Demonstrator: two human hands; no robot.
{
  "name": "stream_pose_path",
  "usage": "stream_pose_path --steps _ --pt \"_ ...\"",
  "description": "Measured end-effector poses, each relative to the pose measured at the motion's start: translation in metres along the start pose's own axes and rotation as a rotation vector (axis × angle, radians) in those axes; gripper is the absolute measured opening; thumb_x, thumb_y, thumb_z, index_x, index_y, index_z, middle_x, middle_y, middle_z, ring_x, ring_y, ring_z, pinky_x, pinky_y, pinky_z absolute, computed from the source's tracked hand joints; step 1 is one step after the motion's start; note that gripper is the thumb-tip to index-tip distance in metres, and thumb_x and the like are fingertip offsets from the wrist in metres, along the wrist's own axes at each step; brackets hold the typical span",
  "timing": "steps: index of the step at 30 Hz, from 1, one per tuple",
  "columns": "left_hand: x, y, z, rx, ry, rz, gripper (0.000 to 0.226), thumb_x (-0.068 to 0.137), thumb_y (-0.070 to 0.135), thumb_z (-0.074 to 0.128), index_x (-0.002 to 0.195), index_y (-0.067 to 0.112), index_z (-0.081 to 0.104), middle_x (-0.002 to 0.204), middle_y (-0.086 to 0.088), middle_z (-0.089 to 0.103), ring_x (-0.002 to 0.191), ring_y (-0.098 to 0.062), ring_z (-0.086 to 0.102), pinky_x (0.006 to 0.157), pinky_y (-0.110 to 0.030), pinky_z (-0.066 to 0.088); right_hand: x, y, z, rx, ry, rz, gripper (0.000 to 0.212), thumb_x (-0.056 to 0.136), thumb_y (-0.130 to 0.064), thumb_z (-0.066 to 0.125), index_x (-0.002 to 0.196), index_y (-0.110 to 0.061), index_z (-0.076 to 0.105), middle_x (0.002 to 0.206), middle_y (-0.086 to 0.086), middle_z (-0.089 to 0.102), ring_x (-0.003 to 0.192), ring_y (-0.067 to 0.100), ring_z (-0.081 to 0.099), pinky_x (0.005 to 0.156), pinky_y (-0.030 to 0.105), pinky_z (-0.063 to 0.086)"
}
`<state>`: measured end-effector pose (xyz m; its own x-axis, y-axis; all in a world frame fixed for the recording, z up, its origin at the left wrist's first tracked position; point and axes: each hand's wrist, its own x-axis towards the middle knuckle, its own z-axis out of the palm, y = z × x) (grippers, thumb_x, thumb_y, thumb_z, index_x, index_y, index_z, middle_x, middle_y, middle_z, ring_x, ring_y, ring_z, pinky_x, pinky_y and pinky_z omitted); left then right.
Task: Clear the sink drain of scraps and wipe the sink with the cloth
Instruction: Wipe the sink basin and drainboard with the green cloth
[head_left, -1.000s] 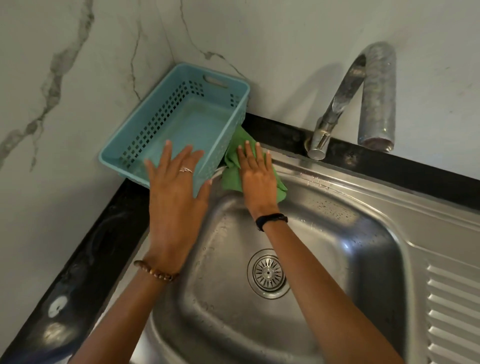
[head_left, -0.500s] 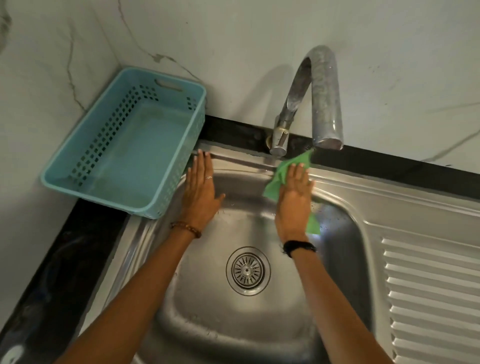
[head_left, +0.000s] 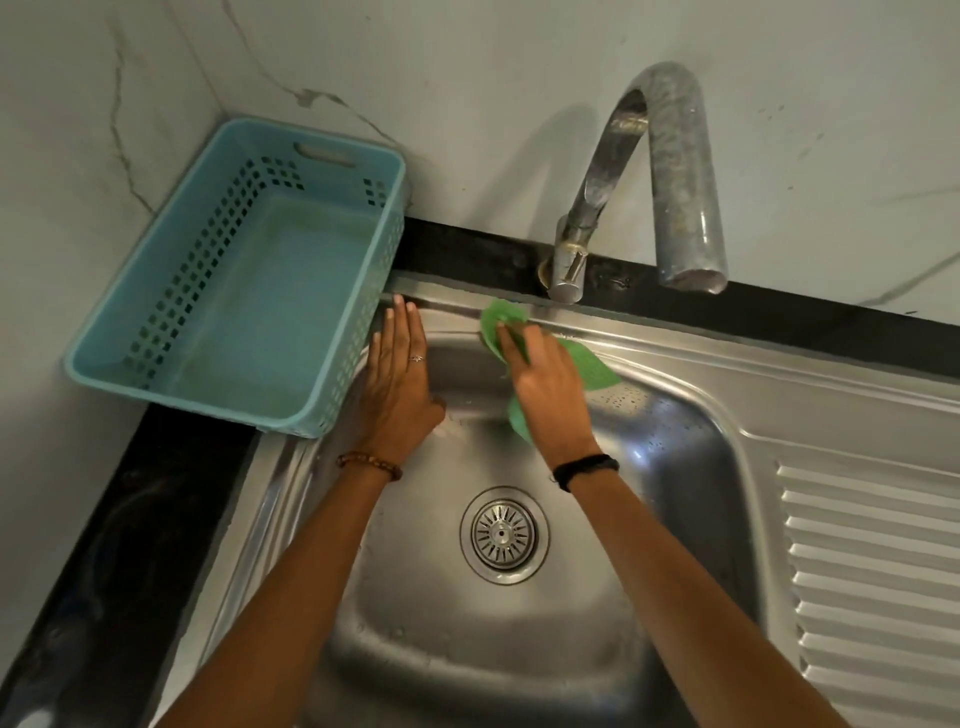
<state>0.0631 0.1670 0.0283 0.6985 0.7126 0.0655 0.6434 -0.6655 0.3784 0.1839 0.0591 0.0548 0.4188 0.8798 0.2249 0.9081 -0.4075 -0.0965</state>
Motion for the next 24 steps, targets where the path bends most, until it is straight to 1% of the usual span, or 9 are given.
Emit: stream_pose_path --steps 3,8,10,12,16,19,21,22,24 --pt "-0.001 0.002 -0.003 -0.003 -0.013 0.003 0.108 0.063 0.007 0.065 0.144 0.003 -0.007 0.155 -0.018 -0.006 0.137 -0.017 -0.018 0.112 -0.028 -0.015 -0.017 0.028 -0.011 -0.088 0.009 0.075 0.06 0.06 0.013 0.071 0.118 0.001 0.06 0.109 0.02 0.062 0.091 0.034 0.063 0.082 0.04 0.055" --pt "0.0 0.007 -0.014 -0.026 -0.116 -0.01 0.109 0.071 0.017 0.068 0.142 0.003 -0.014 0.154 -0.017 -0.016 0.142 -0.026 -0.016 0.112 -0.032 -0.016 -0.049 0.079 -0.04 -0.012 -0.036 0.408 0.044 0.08 0.012 0.048 0.121 -0.004 0.057 0.127 0.018 0.051 0.107 0.035 0.051 0.088 0.038 0.045" --pt "-0.002 0.011 -0.02 -0.086 -0.207 -0.027 0.112 0.075 0.029 0.07 0.141 0.003 -0.018 0.152 -0.017 -0.022 0.141 -0.027 -0.02 0.112 -0.038 -0.016 -0.058 0.098 -0.056 0.293 0.043 0.589 0.032 0.086 0.009 0.043 0.11 -0.002 0.062 0.11 0.019 0.058 0.1 0.035 0.055 0.081 0.02 0.046" --pt "-0.012 0.021 -0.024 -0.127 -0.273 -0.013 0.111 0.078 0.032 0.067 0.141 0.005 -0.02 0.151 -0.015 -0.026 0.139 -0.025 -0.025 0.11 -0.045 -0.019 -0.069 0.102 -0.08 0.821 0.101 0.733 0.03 0.088 0.007 0.039 0.097 -0.005 0.064 0.094 0.016 0.063 0.087 0.029 0.059 0.068 0.008 0.045" --pt "-0.038 0.048 -0.021 -0.203 -0.278 0.019 0.11 0.08 0.03 0.066 0.138 0.013 -0.026 0.151 -0.008 -0.029 0.129 -0.013 -0.034 0.105 -0.044 -0.023 -0.097 0.112 -0.126 1.646 0.261 0.786 0.031 0.089 0.003 0.041 0.098 -0.011 0.067 0.091 0.0 0.074 0.081 0.011 0.069 0.07 0.023 0.057" --pt "-0.044 0.075 -0.022 -0.224 -0.237 0.023 0.109 0.08 0.026 0.066 0.138 0.015 -0.026 0.15 -0.002 -0.028 0.132 -0.011 -0.03 0.106 -0.043 -0.021 -0.13 0.125 -0.145 2.101 0.344 0.757 0.023 0.083 -0.025 0.054 0.098 -0.018 0.07 0.089 -0.001 0.075 0.077 0.015 0.071 0.068 0.031 0.059" --pt "-0.044 0.091 -0.021 -0.186 -0.237 0.067 0.107 0.081 0.025 0.064 0.138 0.015 -0.025 0.146 0.002 -0.031 0.131 -0.01 -0.031 0.105 -0.041 -0.023 -0.153 0.118 -0.145 2.318 0.32 0.794 0.038 0.081 -0.043 0.05 0.096 -0.017 0.073 0.089 0.006 0.075 0.081 0.025 0.071 0.073 0.041 0.059" --pt "-0.043 0.1 -0.019 -0.158 -0.24 0.099 0.104 0.082 0.025 0.063 0.138 0.015 -0.025 0.144 0.003 -0.032 0.131 -0.011 -0.031 0.105 -0.04 -0.023 -0.166 0.114 -0.14 2.481 0.253 0.761 0.043 0.085 -0.042 0.047 0.101 -0.01 0.071 0.095 0.017 0.073 0.089 0.033 0.07 0.081 0.047 0.056" --pt "-0.041 0.115 -0.012 -0.097 -0.269 0.145 0.096 0.085 0.024 0.059 0.141 0.014 -0.018 0.149 -0.002 -0.027 0.135 -0.014 -0.027 0.108 -0.04 -0.019 -0.182 0.107 -0.143 2.419 0.149 0.791 0.043 0.095 -0.028 0.042 0.108 0.005 0.065 0.109 0.032 0.064 0.106 0.043 0.061 0.096 0.05 0.046"
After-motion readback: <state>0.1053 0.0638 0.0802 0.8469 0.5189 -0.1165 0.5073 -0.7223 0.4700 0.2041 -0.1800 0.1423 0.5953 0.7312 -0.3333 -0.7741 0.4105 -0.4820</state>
